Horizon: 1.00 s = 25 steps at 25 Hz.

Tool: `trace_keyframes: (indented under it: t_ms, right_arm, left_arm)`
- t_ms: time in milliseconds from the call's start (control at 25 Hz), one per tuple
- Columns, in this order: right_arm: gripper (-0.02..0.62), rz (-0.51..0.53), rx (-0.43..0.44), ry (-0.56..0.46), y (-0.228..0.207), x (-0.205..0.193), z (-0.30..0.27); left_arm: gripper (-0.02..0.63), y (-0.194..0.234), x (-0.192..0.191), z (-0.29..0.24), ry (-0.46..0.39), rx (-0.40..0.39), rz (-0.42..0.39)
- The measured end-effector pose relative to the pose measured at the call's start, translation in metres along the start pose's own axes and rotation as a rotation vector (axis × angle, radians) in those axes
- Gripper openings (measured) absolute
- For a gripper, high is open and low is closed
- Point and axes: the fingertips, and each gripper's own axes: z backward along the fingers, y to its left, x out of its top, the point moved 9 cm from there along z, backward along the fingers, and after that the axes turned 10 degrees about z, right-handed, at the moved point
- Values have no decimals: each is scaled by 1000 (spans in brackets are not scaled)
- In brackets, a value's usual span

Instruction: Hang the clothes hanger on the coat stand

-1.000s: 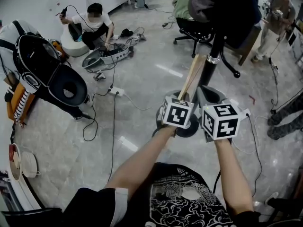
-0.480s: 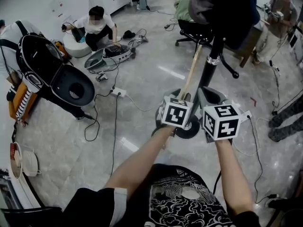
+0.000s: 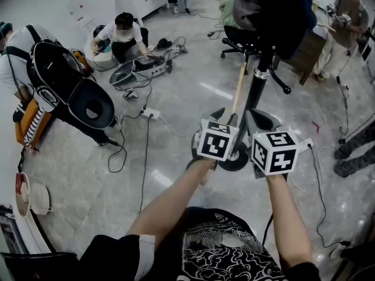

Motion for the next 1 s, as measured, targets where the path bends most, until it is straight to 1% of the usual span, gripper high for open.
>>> trace_keyframes:
  t_ms: [160,240,440,680,840,1000]
  right_arm:
    - [0,-6,1,-12,5,1,12]
    - [0,-10,-1,-15,8,5,18]
    - [0,-24,-22,-30,19,14,26]
    - [0,-25,-59,-40,34,22,34]
    - [0,-23,-94,-39,37,31,45]
    - [0,-23,-120,-44,50,37,48]
  left_arm:
    - [124,-13,9,17,-27,-31,-1]
    - [124,-17,17,29,-53,-32,-3]
    - [123,-16,31,52,-95,-51,-9]
    - [118,-13,39,70,-101,-159,-18]
    - [76,-19,50,83,-125,-194,-34]
    - [40,-18,52,96,-142,-232,-47]
